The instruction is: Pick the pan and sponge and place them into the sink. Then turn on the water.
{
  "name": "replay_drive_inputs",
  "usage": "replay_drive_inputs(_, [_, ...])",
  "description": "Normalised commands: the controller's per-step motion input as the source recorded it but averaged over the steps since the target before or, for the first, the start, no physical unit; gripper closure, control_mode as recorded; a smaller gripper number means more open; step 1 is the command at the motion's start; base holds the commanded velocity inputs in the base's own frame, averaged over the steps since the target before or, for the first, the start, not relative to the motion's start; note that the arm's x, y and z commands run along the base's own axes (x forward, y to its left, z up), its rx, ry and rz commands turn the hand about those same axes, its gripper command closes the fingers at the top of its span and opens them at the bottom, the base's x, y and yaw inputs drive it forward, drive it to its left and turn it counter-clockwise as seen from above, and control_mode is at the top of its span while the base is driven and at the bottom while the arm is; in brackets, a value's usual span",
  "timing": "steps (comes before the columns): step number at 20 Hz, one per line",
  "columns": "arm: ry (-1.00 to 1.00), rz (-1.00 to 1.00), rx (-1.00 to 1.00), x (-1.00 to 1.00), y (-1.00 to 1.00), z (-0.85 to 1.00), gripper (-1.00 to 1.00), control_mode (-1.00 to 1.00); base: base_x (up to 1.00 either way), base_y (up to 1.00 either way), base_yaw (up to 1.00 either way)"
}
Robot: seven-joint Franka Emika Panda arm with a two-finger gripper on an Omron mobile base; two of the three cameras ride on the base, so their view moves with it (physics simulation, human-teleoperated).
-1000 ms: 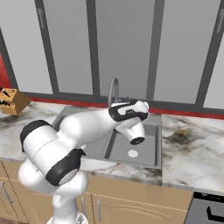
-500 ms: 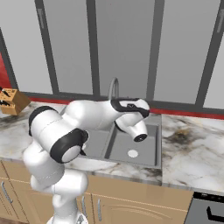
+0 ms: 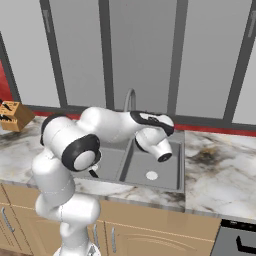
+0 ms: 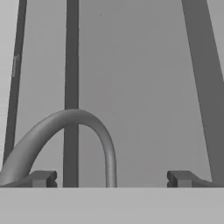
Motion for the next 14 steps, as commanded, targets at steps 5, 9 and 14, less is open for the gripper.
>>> replay_drive_inputs(5, [-0.07,0.00,-0.05,0.04,0.23,-0.18,-1.00,-1.00,0.00,0.00,0.00])
replay_drive_inputs(9, [-0.04,-0.02,-0.07,0.17,0.11,-0.13,-1.00,-1.00,0.00,0.00,0.00])
replay_drive_inputs(14, [0.01,-0.03,-0.06,0.30,0.00,-0.13,-1.00,-1.00,0.00,0.00,0.00])
